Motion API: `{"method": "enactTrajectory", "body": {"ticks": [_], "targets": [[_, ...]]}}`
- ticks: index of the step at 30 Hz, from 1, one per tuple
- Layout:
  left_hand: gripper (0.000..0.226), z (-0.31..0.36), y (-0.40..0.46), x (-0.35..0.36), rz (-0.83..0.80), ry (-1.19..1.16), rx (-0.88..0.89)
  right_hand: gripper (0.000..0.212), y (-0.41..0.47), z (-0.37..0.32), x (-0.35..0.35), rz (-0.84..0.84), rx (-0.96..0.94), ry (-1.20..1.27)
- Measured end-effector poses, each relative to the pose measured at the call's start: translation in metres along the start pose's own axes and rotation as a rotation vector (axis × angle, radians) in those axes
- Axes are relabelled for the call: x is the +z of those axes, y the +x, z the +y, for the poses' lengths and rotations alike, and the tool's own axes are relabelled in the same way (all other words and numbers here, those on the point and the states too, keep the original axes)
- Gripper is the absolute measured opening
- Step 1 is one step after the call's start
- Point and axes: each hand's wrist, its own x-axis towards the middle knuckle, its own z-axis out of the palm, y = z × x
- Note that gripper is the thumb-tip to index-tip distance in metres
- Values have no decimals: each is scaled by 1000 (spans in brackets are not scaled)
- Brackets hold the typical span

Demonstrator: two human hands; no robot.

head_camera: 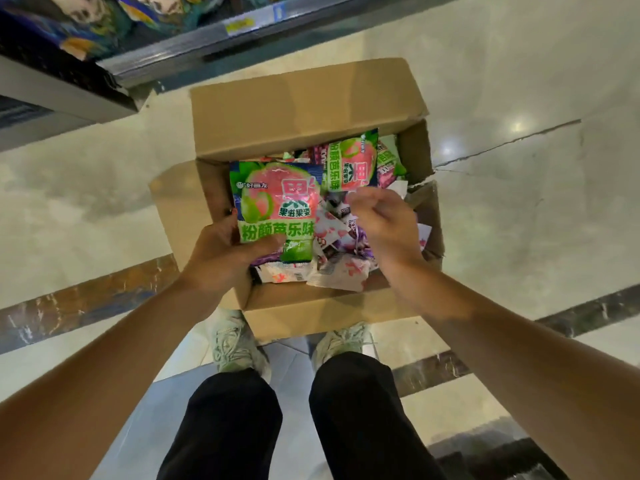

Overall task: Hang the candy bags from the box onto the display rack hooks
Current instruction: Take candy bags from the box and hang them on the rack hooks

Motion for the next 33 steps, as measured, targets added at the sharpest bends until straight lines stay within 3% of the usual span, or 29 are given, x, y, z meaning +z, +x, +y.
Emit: {"method": "enactTrajectory", "body": {"ticks": [4,10,13,18,21,25,33], "targets": [[31,-8,22,-4,79,74,67,46,52,13,-2,233,39,-152],[31,-35,33,-11,154,55,75,29,96,27,14,93,97,-422],[30,-44,28,-19,162,15,15,28,93,37,16,186,88,-456],[25,-29,3,-34,216,-17,-17,31,52,30,6,290,-165,-544],[26,0,-21,-34,194,13,12,28,8,19,-13,217,-333,-701],[26,56,-73,-35,145,24,36,19,-73,-17,-40,96,-328,-487],[26,191,-264,-45,90,25,113,14,-278,-173,-95,69,-196,73]]}}
